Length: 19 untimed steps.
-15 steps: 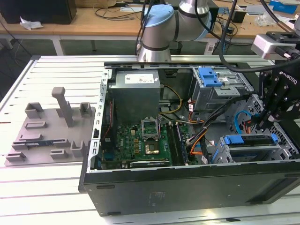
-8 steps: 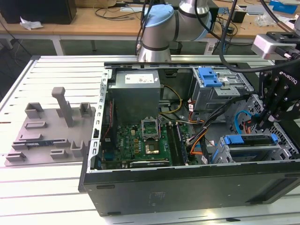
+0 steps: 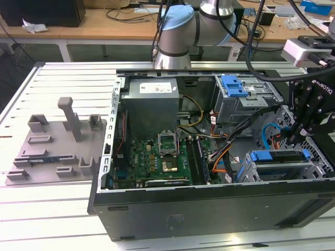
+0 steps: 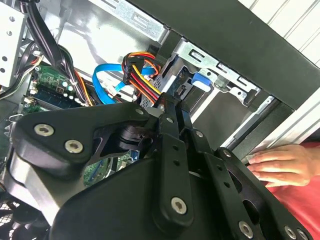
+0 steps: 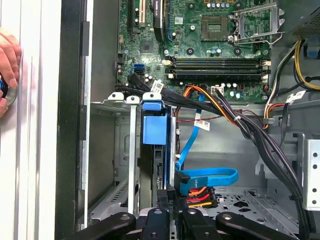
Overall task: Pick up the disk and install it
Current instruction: 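Insert the first disk wire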
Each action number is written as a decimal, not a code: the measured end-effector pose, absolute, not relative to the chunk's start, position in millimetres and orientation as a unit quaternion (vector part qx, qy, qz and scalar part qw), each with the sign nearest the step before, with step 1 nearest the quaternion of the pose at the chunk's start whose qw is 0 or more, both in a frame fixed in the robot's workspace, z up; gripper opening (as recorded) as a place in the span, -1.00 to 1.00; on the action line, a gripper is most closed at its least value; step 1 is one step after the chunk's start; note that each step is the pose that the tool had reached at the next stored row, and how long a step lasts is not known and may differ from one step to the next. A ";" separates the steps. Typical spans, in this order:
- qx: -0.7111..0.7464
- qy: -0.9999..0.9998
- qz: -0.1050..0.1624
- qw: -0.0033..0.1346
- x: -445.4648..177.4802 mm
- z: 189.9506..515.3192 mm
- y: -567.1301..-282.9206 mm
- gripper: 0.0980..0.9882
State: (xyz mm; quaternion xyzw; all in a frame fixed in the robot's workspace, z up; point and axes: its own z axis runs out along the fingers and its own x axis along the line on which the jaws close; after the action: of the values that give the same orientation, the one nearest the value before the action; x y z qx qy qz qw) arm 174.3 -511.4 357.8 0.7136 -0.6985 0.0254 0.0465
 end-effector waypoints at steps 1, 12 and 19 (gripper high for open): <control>0.714 -0.699 0.025 0.046 174.3 357.8 -511.4 -0.84; 0.714 -0.699 0.015 0.031 174.3 357.8 -513.0 -0.84; 0.714 -0.699 0.011 0.026 174.3 357.8 -514.7 -0.84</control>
State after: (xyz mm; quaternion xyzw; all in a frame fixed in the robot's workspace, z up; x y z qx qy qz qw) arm 174.3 -514.7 357.8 0.7145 -0.6991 0.0112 0.0258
